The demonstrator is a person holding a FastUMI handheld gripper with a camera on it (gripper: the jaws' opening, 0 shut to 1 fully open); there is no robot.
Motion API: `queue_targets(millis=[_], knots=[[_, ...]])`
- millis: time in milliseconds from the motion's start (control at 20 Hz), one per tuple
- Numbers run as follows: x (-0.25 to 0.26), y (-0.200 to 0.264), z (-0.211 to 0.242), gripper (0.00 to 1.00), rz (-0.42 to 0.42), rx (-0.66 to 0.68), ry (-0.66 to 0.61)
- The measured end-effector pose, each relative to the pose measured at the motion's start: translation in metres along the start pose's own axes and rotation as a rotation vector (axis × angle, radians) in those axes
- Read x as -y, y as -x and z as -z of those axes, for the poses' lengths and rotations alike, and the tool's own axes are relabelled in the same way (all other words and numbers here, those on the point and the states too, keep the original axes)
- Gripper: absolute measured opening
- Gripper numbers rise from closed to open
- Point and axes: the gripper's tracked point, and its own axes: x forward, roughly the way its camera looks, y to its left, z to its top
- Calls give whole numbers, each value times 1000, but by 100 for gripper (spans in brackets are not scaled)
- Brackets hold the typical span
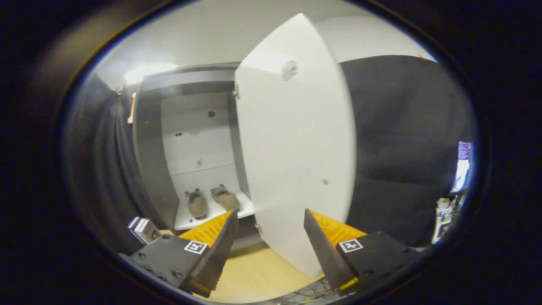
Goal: Open the shoe cabinet door, grab the shoes and put them into the shoe cabinet, then close the shoe cabinet door.
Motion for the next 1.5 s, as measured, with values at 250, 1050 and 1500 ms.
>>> queue_targets(millis=[250,1050,1500], knots=[[105,2,-15,96,153,31,11],[137,-158,-26,97,-265,9,84],[115,-157,-29,95,-368,37,82]])
